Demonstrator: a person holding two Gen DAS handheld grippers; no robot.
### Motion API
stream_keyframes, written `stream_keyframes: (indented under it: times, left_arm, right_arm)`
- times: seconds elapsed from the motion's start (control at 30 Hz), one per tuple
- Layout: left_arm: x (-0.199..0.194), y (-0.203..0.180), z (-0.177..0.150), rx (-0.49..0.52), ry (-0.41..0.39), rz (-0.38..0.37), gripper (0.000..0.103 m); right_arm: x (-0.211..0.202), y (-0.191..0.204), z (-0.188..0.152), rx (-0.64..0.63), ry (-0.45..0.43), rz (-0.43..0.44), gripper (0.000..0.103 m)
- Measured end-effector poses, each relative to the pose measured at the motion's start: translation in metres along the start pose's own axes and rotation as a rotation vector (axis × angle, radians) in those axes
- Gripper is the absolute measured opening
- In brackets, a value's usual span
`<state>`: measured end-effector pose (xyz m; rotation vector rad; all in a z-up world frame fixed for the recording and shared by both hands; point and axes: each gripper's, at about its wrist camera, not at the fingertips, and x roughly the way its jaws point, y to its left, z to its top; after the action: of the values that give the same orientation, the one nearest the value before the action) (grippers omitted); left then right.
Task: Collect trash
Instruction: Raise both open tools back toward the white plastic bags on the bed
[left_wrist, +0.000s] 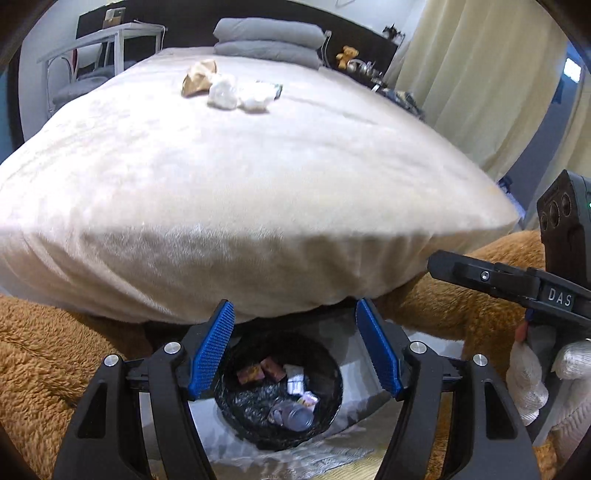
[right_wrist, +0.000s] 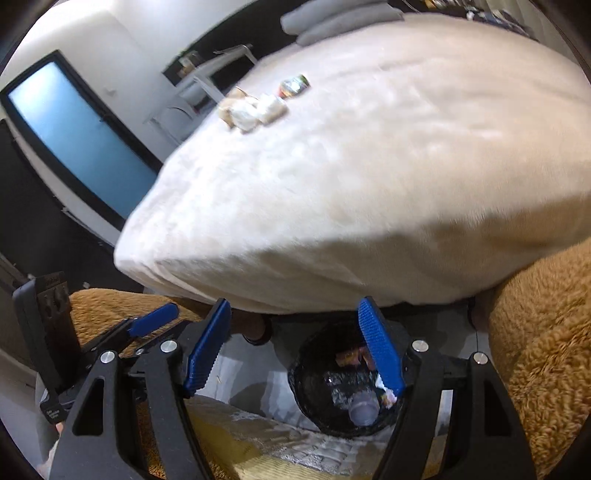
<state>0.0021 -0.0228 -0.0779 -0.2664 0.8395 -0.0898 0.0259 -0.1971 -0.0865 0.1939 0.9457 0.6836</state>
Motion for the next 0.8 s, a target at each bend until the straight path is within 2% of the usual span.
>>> stream_keyframes:
  times: [0.13, 0.37, 0.57, 0.73, 0.8]
  left_arm:
    - [-0.014, 0.000, 0.008, -0.016, -0.056, -0.021, 0.067]
    - [-0.029, 0.011, 0.024, -0.045, -0.123, -0.057, 0.067]
    - [-0.032, 0.025, 0.058, -0.044, -0.153, -0.074, 0.067]
    - [-0.031, 0.043, 0.093, -0.068, -0.180, -0.106, 0.067]
    - [-0.027, 0.051, 0.109, -0.069, -0.182, -0.097, 0.067]
  right_arm:
    - [-0.020, 0.009, 0.006, -0.056, -0.109, 0.013, 0.072]
    - [-0.023, 0.014, 0.028, -0.087, -0.149, 0.023, 0.072]
    - [-0.009, 0.017, 0.064, -0.163, -0.124, 0.014, 0.072]
    - [0.015, 0.016, 0.103, -0.213, -0.076, 0.024, 0.072]
    - [0.027, 0.014, 0.120, -0.227, -0.057, 0.026, 0.072]
